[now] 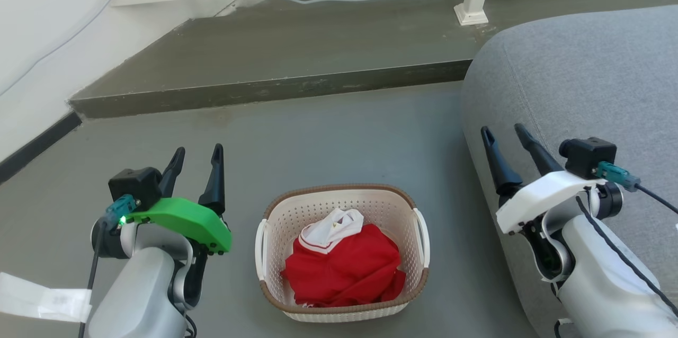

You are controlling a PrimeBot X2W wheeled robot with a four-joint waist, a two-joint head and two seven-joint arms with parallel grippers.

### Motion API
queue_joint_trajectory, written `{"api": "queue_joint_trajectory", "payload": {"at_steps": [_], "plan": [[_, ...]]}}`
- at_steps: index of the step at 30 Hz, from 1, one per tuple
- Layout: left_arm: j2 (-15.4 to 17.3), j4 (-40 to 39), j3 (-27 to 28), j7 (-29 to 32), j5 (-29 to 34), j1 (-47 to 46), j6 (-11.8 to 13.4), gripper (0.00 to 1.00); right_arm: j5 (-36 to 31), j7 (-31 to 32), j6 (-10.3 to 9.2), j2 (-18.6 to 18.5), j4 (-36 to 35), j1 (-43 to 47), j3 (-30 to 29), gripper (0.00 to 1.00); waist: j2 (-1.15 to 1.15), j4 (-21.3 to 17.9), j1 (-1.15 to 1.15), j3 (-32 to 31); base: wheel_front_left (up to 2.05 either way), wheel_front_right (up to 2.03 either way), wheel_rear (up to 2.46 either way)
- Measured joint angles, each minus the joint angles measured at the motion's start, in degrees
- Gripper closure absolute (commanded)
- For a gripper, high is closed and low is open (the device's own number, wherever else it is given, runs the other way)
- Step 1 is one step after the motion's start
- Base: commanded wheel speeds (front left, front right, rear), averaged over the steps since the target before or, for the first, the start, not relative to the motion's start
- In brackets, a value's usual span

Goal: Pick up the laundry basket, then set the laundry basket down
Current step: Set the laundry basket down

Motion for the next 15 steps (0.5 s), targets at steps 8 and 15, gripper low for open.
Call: {"api": "queue_joint_trajectory", "payload": {"at_steps": [8, 15], "plan": [[0.13, -5.97, 2.46, -0.01, 4.85, 4.09, 0.69, 0.00, -4.43, 0.00, -1.83, -0.38, -8.09, 4.09, -4.59, 0.00, 0.00, 0.33, 0.00, -0.74, 0.00, 0.00, 0.00], [0.18, -10.24, 5.20, -0.01, 7.30, 8.93, 1.43, 0.00, -6.89, -0.05, -2.54, 0.31, -12.79, 8.97, -7.00, 0.00, 0.00, 0.45, 0.00, -0.99, 0.00, 0.00, 0.00]]}}
